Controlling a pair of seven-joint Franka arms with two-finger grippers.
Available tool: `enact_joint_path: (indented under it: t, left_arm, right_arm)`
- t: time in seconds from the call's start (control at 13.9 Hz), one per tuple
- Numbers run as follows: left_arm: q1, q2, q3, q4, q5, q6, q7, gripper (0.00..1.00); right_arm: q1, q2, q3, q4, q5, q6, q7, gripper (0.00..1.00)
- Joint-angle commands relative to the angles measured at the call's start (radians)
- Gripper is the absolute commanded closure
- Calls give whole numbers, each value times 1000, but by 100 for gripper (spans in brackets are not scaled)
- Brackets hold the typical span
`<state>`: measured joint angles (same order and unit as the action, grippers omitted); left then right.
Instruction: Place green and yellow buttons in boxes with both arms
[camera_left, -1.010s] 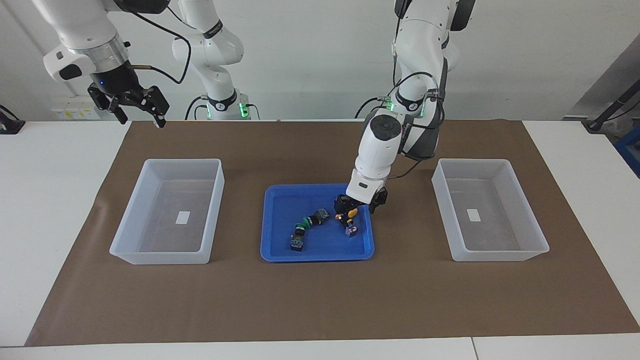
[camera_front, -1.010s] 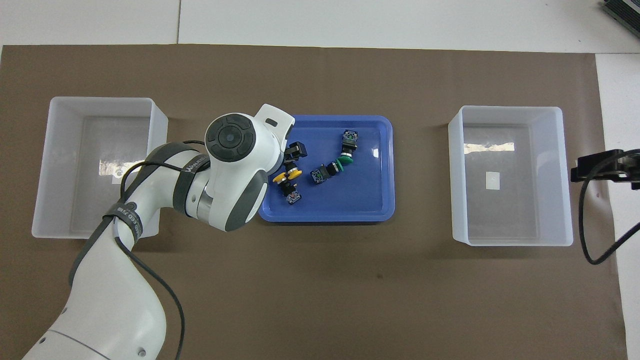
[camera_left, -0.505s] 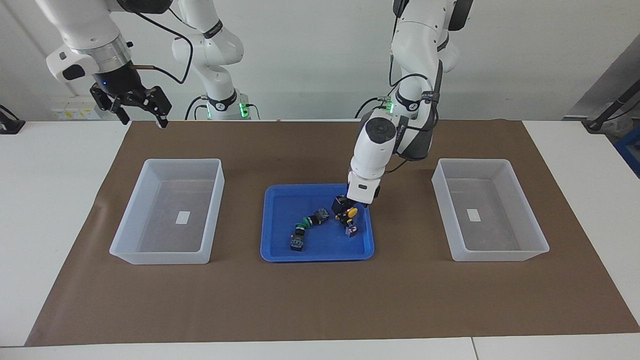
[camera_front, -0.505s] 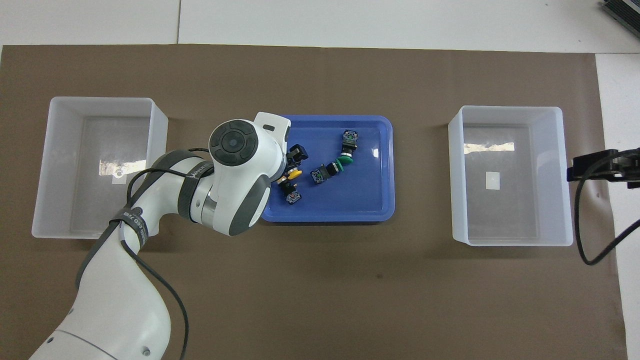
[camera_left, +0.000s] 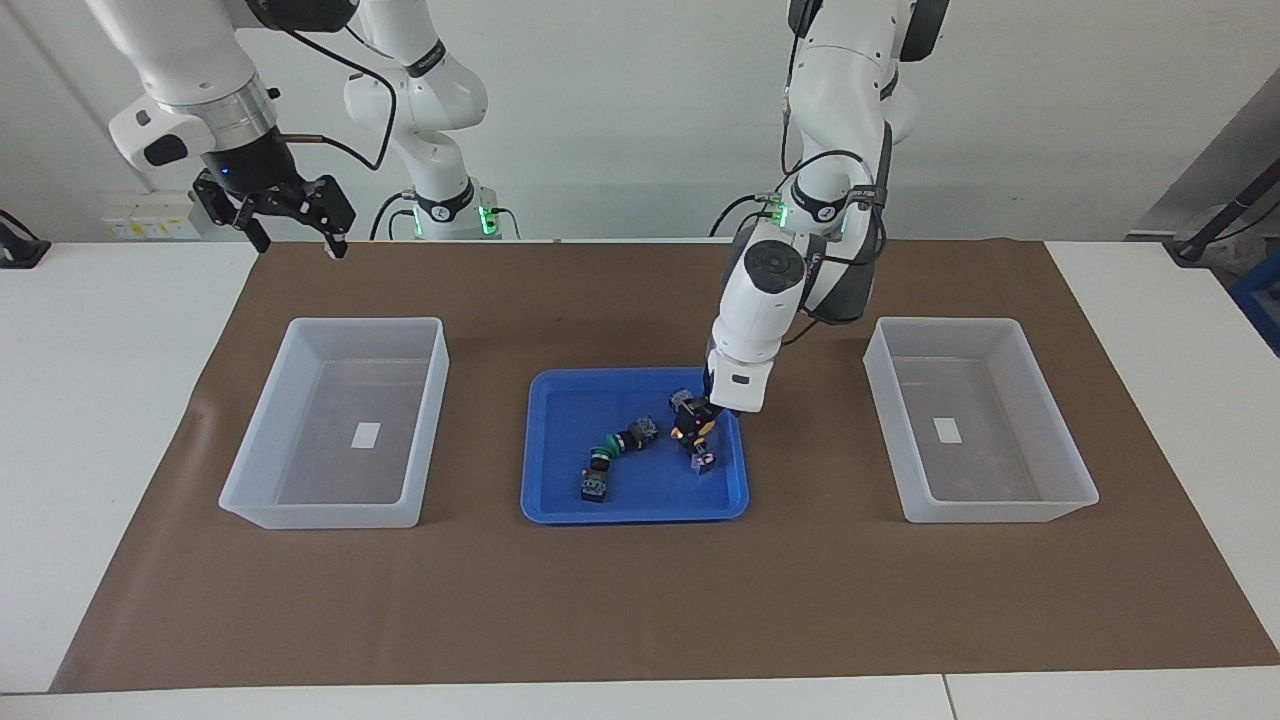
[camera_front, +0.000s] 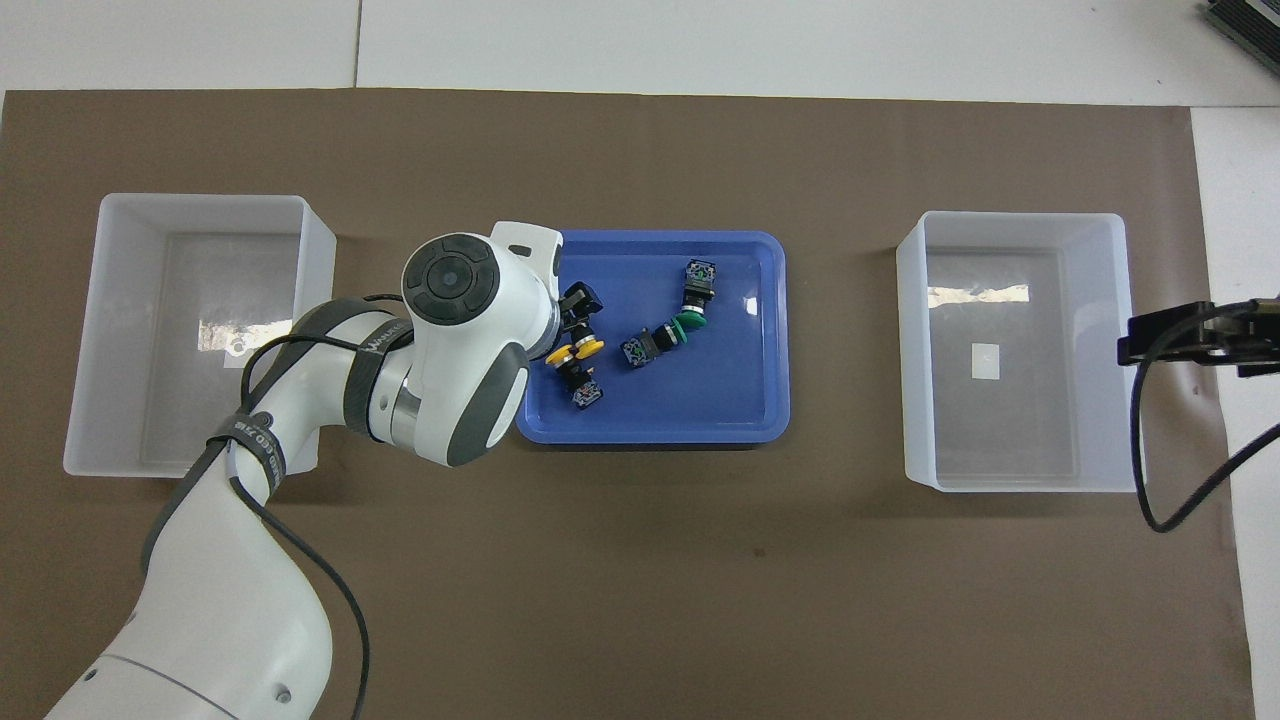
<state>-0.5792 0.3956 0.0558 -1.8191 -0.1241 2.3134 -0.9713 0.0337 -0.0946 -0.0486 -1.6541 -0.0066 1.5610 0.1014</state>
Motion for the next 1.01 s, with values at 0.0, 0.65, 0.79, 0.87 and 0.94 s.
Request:
enact_joint_path:
  t: [0.0, 0.65, 0.79, 0.87, 0.94]
  left_arm:
    - [-1, -34, -1, -54, -16, 3, -18, 13]
    - [-22, -35, -2, -72, -35, 55, -79, 39]
    - [-27, -41, -2, -112, -35, 121, -80, 46]
    - [-27, -41, -2, -124, -35, 144, -80, 49]
    - [-27, -41, -2, -129, -35, 150, -80, 53]
  right_arm:
    - [-6, -25, 6, -38, -9, 30, -3, 0]
    - [-8, -36, 6, -61, -9, 30, -9, 0]
    - [-8, -37, 4, -65, -9, 28, -9, 0]
    - [-9, -37, 4, -69, -9, 28, -9, 0]
    - [-9, -39, 4, -69, -9, 28, -9, 0]
